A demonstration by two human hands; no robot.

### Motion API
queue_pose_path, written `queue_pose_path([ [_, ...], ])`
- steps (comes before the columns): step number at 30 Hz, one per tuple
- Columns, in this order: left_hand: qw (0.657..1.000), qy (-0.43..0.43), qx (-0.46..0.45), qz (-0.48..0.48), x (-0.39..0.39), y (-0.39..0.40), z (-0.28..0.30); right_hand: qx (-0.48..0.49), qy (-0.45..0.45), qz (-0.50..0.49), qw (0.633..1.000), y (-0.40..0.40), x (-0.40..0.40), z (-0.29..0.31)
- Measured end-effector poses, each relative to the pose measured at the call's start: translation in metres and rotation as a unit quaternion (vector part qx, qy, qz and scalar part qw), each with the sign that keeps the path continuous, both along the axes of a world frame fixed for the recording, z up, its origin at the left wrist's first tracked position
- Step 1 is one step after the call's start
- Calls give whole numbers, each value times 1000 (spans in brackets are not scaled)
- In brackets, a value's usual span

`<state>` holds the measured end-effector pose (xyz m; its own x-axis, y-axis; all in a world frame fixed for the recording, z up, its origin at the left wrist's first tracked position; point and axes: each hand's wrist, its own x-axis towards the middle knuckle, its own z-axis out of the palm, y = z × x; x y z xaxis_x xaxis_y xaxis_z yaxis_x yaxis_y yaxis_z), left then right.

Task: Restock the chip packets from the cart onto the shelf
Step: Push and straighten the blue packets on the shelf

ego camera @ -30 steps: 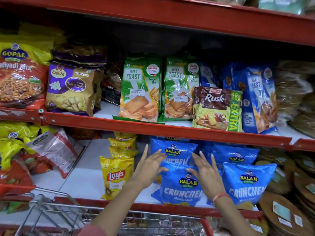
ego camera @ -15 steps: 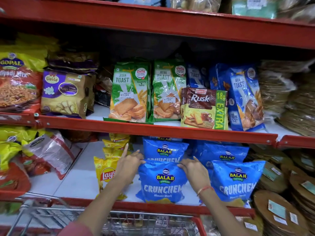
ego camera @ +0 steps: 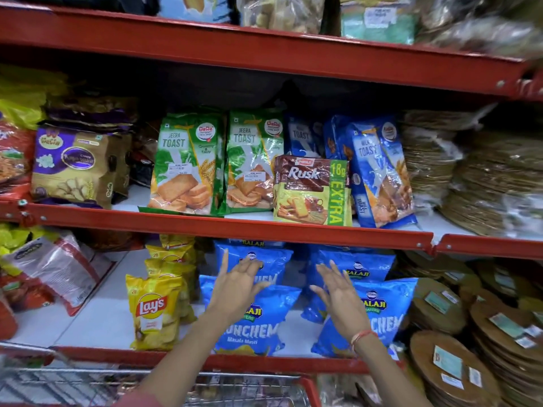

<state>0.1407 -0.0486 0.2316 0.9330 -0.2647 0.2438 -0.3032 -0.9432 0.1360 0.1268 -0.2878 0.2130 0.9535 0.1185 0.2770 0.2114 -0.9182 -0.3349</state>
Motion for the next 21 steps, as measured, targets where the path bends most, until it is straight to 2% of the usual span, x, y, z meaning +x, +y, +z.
queue_pose_path([
  [6, 997, -1, 13, -72, 7, -108, 9, -113, 13, -129, 985, -99, 0, -4],
  [10, 995, 11, 21, -99, 16, -154, 7, -144, 30, -173, 974, -144, 2, -4],
  [16, 992, -2, 102, -78, 22, -172, 12, -174, 49, -131, 975, -153, 9, -2],
  [21, 985, -6, 142, -94, 25, -161, 3, -105, 7, -64, 992, -138, 10, -10],
])
